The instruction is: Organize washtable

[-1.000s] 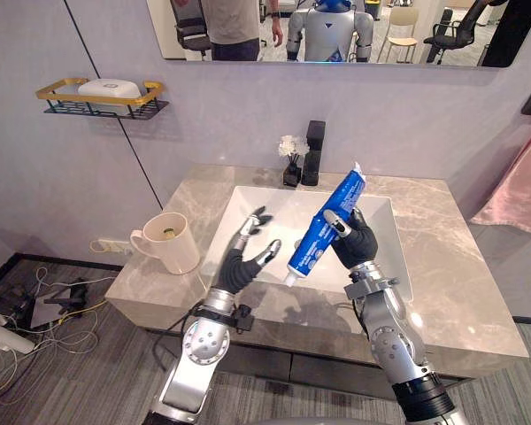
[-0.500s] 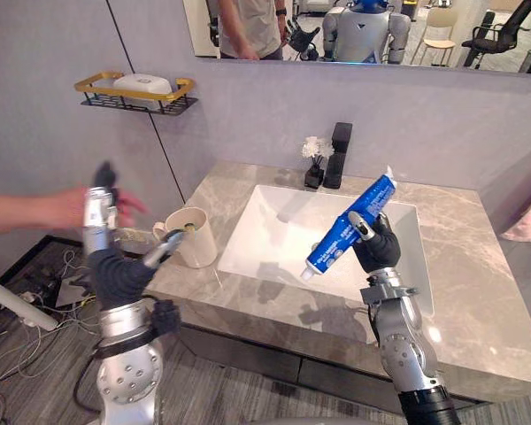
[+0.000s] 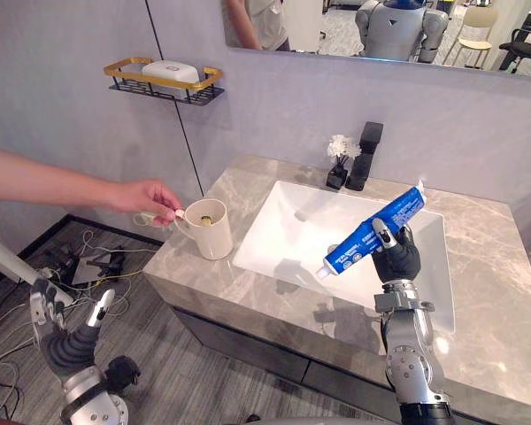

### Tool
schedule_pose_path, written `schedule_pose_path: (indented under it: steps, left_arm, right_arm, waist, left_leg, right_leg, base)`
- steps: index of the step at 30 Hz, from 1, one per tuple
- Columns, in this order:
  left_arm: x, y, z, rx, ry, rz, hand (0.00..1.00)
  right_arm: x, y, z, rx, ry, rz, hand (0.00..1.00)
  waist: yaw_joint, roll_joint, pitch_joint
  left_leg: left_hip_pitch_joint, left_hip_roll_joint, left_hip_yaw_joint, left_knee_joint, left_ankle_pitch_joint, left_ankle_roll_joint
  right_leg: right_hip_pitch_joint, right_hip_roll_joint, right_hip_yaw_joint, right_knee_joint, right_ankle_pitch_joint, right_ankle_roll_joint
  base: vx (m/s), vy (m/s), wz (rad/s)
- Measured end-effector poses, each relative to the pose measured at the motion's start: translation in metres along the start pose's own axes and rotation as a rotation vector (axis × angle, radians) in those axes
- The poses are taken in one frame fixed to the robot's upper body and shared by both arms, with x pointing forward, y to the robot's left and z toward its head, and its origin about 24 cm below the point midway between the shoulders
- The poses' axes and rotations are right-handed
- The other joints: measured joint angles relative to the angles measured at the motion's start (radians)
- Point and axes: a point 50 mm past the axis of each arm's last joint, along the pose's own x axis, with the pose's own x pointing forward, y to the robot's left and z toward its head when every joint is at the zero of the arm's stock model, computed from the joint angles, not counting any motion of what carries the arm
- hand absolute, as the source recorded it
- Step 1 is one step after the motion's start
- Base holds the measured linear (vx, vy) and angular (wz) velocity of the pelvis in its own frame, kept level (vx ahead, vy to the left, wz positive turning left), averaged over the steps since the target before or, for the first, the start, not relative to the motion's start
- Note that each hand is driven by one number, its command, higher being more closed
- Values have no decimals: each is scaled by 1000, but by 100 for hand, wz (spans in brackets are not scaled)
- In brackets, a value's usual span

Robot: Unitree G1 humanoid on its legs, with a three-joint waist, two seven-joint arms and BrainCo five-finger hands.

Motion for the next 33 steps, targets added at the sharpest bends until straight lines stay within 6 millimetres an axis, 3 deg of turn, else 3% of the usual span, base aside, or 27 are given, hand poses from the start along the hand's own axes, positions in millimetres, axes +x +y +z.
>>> schedule_pose_path:
  steps: [6,12,24,33]
  left_arm:
    - [-19,6,-68,47,333,-34,0]
    - [-29,-5,-100,79,488,-125,0]
    - [-55,-39,-136,155,679,-382,0]
    - [-50,-42,-141,219,691,-466,0]
  right_arm:
    - [0,1,-1,14,-13,-26,100]
    - [0,1,0,11,-24,-29,100]
    - [13,13,2,-29,-17,46,100]
    - [47,48,14,-167,-75,215,100]
  waist:
    - [2,-13,1]
    - [1,-17,4]
    - [1,-26,12]
    - [6,-26,18]
  left_leg:
    - [-10,-3,-6,1,0,0]
    - [-10,-8,-7,1,0,0]
    - [-2,-9,-1,1,0,0]
    - [3,-4,0,1,4,5]
  right_leg:
    - [-16,-5,-6,19,-11,0]
    - [-16,-11,-7,23,-13,2]
    - [-16,-14,-1,35,-17,5]
    - [-6,-9,2,36,-17,5]
  base:
    - [-5,-5,2]
    - [0,0,0]
    - [-15,-5,-1]
    - [0,0,0]
